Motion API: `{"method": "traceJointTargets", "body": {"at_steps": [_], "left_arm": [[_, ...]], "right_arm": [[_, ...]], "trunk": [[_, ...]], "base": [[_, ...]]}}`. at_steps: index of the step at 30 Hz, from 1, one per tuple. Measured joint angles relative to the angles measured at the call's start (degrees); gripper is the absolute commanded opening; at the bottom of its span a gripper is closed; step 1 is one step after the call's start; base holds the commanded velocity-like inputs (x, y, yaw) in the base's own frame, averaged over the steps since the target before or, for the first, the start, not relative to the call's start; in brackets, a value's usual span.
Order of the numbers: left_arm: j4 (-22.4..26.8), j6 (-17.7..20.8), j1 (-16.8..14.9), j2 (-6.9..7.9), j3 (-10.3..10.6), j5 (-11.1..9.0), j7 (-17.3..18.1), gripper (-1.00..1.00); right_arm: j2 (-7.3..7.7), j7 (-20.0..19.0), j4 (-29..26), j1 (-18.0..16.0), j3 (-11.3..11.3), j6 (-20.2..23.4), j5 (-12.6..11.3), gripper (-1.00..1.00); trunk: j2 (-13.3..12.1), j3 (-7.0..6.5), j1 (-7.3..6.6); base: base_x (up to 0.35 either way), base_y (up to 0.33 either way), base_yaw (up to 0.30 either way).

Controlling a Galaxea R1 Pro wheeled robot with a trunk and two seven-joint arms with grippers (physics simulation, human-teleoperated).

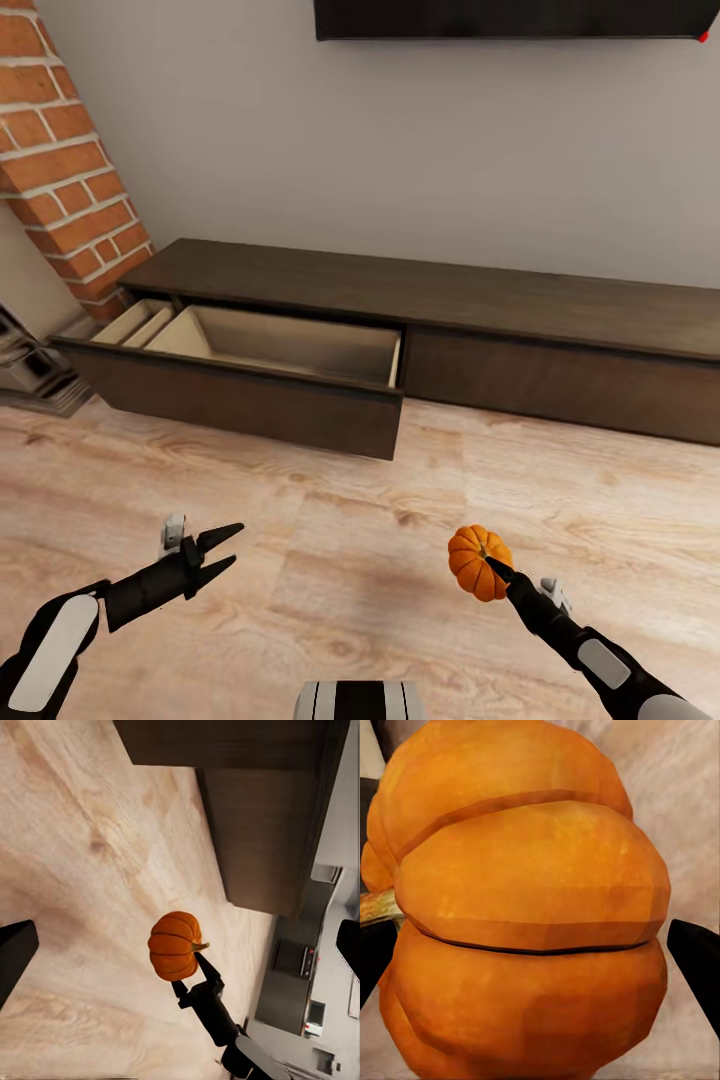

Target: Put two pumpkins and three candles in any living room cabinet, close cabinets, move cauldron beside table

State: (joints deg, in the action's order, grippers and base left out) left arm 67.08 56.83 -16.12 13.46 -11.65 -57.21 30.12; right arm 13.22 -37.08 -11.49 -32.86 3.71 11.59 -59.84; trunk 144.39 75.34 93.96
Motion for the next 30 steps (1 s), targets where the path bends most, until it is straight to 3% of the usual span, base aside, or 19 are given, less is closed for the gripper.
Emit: {"method": "traceJointTargets", "body": {"at_steps": [9, 30], "left_arm": [[0.0, 0.0, 0.0, 0.05, 0.0, 0.0, 0.0, 1.0], [-0.2, 0.0, 0.0, 0.31, 0.0, 0.0, 0.0, 1.0]], "right_arm": [[-0.02, 0.0, 0.0, 0.0, 0.1, 0.0, 0.1, -1.0], [-0.06, -0.1, -0.1, 0.0, 0.1, 0.0, 0.2, -1.0]], "trunk": [[0.0, -0.42, -0.02], [0.0, -1.32, -0.03]], "base": [[-0.263, 0.083, 0.25], [-0.007, 0.003, 0.253]]}}
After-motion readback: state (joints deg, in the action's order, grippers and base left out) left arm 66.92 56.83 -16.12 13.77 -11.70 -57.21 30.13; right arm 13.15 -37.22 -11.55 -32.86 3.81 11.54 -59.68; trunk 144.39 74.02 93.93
